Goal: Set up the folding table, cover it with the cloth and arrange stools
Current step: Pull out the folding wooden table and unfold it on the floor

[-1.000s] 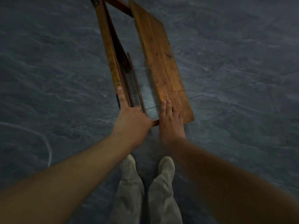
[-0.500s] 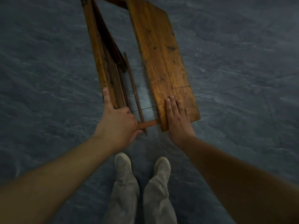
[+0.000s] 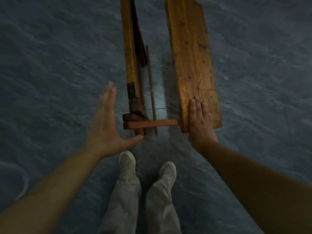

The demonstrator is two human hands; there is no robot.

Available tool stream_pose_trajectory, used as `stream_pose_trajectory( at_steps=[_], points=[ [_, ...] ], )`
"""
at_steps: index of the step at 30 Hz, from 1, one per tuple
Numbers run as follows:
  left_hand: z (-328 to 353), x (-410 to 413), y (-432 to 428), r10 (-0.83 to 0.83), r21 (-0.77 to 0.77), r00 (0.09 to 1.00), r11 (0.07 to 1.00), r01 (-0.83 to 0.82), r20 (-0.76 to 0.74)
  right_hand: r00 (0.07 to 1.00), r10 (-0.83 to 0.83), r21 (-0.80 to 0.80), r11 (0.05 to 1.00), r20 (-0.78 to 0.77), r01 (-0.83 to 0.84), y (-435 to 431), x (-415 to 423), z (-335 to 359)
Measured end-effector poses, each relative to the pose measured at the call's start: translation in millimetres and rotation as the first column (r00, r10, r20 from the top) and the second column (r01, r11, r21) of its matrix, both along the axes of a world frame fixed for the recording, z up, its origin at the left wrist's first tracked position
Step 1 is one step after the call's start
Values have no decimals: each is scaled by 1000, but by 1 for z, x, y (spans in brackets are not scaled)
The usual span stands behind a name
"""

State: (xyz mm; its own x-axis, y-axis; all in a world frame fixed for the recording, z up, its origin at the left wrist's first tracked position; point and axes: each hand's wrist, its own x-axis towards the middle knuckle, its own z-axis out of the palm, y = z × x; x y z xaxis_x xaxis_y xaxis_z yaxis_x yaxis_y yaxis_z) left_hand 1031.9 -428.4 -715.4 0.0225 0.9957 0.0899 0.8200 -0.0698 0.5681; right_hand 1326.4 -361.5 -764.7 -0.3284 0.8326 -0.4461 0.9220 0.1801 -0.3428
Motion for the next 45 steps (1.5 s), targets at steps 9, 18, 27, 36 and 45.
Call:
stream_pose_trajectory(
  at_steps=[9,18,27,36,45],
  points=[
    [-135,24,-35,148,-380,989,915,-136,2,1000,26,48,998,11,-26,1,3,-1],
    [-162,33,-29,235,-279,950,944,-174,206,999,38,87,995,20,-40,2,5,-3],
    [-155,4,-38,406,-407,895,860,-307,184,998,43,68,997,35,-45,1,2,6],
    [-93,-62,-59,330,-348,943,891,-292,52,994,54,77,995,98,-61,-2,-12,30],
    [-32,-128,-76,80,-381,921,894,-234,-380,953,110,128,980,282,-151,-18,-50,62]
  ],
)
